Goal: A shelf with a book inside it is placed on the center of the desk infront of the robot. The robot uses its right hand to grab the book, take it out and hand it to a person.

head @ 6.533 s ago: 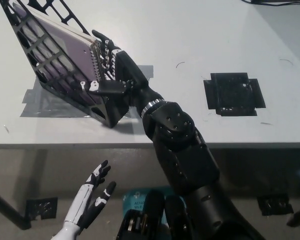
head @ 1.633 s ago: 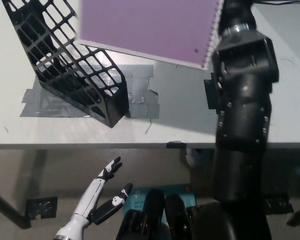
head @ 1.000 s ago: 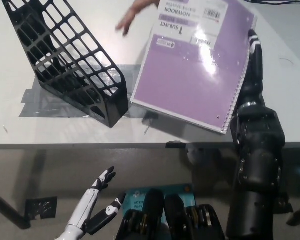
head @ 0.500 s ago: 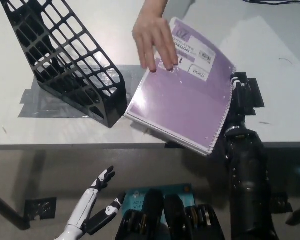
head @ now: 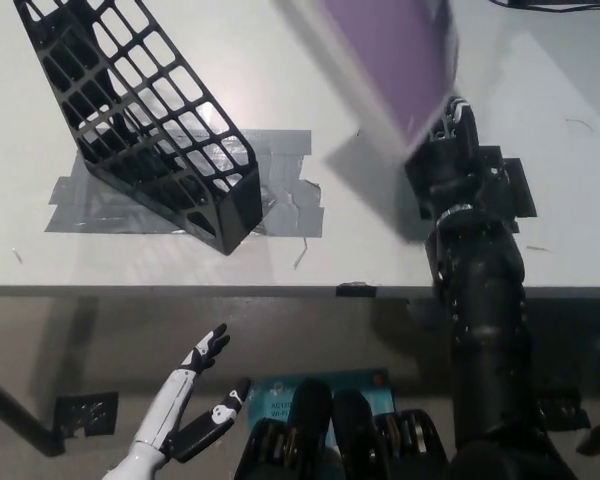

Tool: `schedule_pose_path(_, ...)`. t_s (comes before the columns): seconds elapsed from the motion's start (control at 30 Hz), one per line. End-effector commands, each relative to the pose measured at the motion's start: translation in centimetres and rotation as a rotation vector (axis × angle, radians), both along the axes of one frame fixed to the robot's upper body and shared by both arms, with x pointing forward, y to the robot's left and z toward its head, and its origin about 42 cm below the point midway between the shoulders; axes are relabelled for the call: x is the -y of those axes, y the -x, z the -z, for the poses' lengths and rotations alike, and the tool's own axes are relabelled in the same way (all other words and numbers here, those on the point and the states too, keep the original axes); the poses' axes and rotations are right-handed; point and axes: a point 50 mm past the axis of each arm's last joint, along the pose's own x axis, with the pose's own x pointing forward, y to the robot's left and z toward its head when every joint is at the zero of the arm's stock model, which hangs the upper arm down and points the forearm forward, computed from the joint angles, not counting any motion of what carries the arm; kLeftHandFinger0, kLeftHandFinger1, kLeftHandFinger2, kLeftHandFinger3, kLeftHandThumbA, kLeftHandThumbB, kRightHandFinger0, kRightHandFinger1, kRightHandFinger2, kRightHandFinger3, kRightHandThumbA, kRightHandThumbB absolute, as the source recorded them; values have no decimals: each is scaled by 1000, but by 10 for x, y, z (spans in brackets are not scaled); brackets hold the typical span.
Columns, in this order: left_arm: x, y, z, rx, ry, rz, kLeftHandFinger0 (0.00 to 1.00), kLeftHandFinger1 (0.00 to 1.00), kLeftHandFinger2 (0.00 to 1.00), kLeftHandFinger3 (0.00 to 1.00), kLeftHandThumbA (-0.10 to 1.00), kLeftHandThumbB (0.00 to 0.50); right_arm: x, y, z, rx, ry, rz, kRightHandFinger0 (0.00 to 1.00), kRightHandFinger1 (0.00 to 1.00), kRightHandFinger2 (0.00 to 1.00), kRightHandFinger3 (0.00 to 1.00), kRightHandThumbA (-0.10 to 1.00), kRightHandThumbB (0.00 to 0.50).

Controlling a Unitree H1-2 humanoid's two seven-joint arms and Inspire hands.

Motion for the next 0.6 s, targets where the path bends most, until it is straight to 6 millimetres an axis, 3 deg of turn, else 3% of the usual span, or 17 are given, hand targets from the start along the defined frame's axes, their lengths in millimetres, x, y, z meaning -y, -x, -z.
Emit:
schedule_pose_path(0.0, -3, -5, -12, 72, 10, 2, 1000, 1000, 1000, 1000, 636, 357, 5, 6, -30, 309, 92, -36, 1000, 1000, 1000, 1000, 637, 499)
schedule_pose_path(0.13, -2, -6, -14, 73, 4, 1, 1000, 1000, 1000, 1000, 638, 353, 12, 15, -45, 427, 182, -47, 1000, 1000, 1000, 1000, 708, 500)
schedule_pose_path(0.27, -3, -7, -16, 70, 10, -2, 1000, 1000, 1000, 1000, 629, 348, 24, 41, -68, 563, 298, -56, 1000, 1000, 1000, 1000, 769, 500)
schedule_pose_path(0.4, -4, -10, -18, 73, 9, 3, 1000, 1000, 1000, 1000, 642, 352, 40, 94, -93, 731, 475, -49, 1000, 1000, 1000, 1000, 923, 500)
schedule_pose_path(0.43, -4, -11, -18, 74, 9, 3, 1000, 1000, 1000, 1000, 644, 350, 45, 112, -96, 766, 530, -41, 1000, 1000, 1000, 1000, 927, 500)
schedule_pose_path(0.53, -5, -11, -18, 75, 9, 0, 1000, 1000, 1000, 1000, 648, 348, 52, 141, -94, 794, 574, -40, 1000, 1000, 1000, 1000, 930, 500)
schedule_pose_path(0.57, -5, -11, -18, 75, 11, -1, 1000, 1000, 1000, 1000, 648, 341, 59, 164, -88, 816, 598, -52, 1000, 1000, 1000, 1000, 880, 500)
